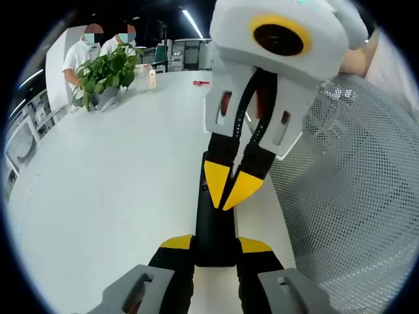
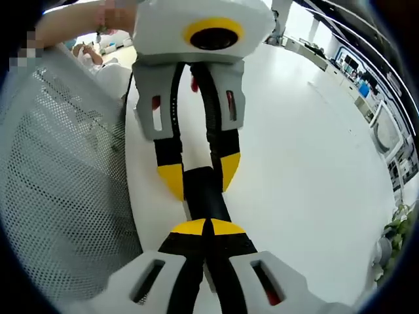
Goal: Press the specified remote control buttons in sequence, fully releasing each button before pressing the next.
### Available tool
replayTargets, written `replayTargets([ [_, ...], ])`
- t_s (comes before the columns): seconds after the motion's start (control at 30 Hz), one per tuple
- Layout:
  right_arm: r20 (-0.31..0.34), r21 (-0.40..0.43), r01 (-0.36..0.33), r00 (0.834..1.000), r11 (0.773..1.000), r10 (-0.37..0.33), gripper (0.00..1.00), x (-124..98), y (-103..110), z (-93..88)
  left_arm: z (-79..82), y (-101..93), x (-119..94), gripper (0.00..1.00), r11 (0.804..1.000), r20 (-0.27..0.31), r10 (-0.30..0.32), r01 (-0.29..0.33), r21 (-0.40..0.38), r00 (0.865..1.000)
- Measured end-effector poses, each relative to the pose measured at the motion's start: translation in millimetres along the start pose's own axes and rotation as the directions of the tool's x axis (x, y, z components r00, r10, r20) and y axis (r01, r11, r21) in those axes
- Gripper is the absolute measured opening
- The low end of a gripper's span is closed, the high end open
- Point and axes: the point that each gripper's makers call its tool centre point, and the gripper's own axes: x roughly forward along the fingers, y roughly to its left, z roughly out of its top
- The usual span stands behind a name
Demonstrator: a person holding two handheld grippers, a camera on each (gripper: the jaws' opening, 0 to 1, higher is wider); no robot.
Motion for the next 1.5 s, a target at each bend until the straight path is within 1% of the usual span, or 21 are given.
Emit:
replayTargets([
  [0.17, 0.006, -0.011, -0.007, 1.0, 1.0, 0.007, 0.0, -1.0, 0.1, 0.5, -0.3, -0.1, -0.1, 0.24, 1.0, 0.003, 0.001, -0.001, 0.001, 1.0],
  [0.23, -0.002, 0.004, -0.011, 1.0, 1.0, 0.011, 0.0, -1.1, -0.3, 1.1, -0.3, 0.0, -0.2, 0.24, 1.0, 0.004, 0.0, 0.0, -0.001, 1.0],
  [0.3, -0.008, -0.019, -0.011, 1.0, 1.0, 0.011, 0.0, -0.9, -0.1, 0.8, -0.2, -0.2, -0.4, 0.24, 1.0, 0.007, 0.0, 0.0, -0.003, 1.0],
  [0.37, -0.009, -0.024, -0.008, 1.0, 1.0, 0.007, 0.0, -1.3, 0.0, 1.4, 0.0, -0.3, -0.6, 0.24, 1.0, 0.01, -0.002, 0.002, -0.006, 1.0],
  [0.43, -0.014, -0.045, 0.037, 0.999, 0.998, -0.038, 0.0, -2.1, -8.6, 1.5, 0.1, -0.2, -0.6, 0.24, 1.0, 0.01, -0.002, 0.002, -0.006, 1.0],
  [0.47, -0.009, -0.036, 0.029, 1.0, 0.999, -0.029, 0.0, -1.5, -7.9, 1.9, 0.0, -0.2, -0.6, 0.24, 1.0, 0.01, -0.003, 0.003, -0.005, 1.0],
  [0.5, 0.002, -0.001, 0.009, 1.0, 1.0, -0.009, 0.0, -0.6, -6.2, 2.6, -0.1, -0.1, -0.4, 0.24, 1.0, 0.009, -0.002, 0.002, -0.004, 1.0],
  [0.53, -0.002, 0.007, -0.011, 1.0, 1.0, 0.011, 0.0, 0.3, -3.2, 1.5, -0.2, 0.0, -0.3, 0.24, 1.0, 0.008, -0.002, 0.002, -0.004, 1.0],
  [0.57, 0.003, -0.026, 0.008, 1.0, 1.0, -0.008, 0.0, -0.1, -5.9, 2.8, -0.3, 0.0, -0.2, 0.24, 1.0, 0.008, -0.002, 0.002, -0.003, 1.0],
  [0.6, -0.003, -0.018, 0.003, 1.0, 1.0, -0.003, 0.0, -0.4, -4.0, 2.0, -0.2, 0.0, -0.2, 0.24, 1.0, 0.009, -0.002, 0.002, -0.004, 1.0],
  [0.77, 0.007, -0.011, -0.027, 1.0, 1.0, 0.027, 0.0, 0.3, 2.5, 3.8, -0.1, -0.1, -0.1, 0.24, 1.0, 0.008, -0.003, 0.003, -0.002, 1.0],
  [0.97, 0.003, -0.009, -0.022, 1.0, 1.0, 0.022, 0.0, 0.6, 2.1, 3.3, -0.4, 0.1, 0.1, 0.24, 1.0, 0.007, -0.002, 0.002, -0.001, 1.0],
  [1.13, 0.016, 0.05, -0.029, 0.999, 0.998, 0.028, 0.0, 0.6, 0.7, 2.8, -0.3, 0.1, 0.3, 0.24, 1.0, 0.004, -0.002, 0.002, 0.001, 1.0],
  [1.23, 0.033, 0.107, -0.04, 0.999, 0.993, 0.036, 0.0, 0.7, 0.1, 2.4, -0.4, 0.2, 0.4, 0.24, 1.0, 0.002, -0.002, 0.002, 0.004, 1.0],
  [1.3, 0.038, 0.126, -0.042, 0.999, 0.991, 0.038, 0.0, 0.7, -0.1, 2.3, -0.4, 0.2, 0.5, 0.24, 1.0, 0.0, -0.002, 0.002, 0.005, 1.0],
  [1.37, 0.033, 0.121, -0.036, 0.999, 0.992, 0.032, 0.0, 1.3, 1.1, 2.6, -0.3, 0.0, 0.5, 0.24, 1.0, -0.002, -0.001, 0.001, 0.008, 1.0],
  [1.5, 0.011, 0.071, -0.017, 1.0, 0.997, 0.017, 0.0, 1.5, 2.9, 3.0, -0.3, -0.3, 1.0, 0.24, 1.0, -0.009, -0.001, 0.001, 0.019, 1.0],
])
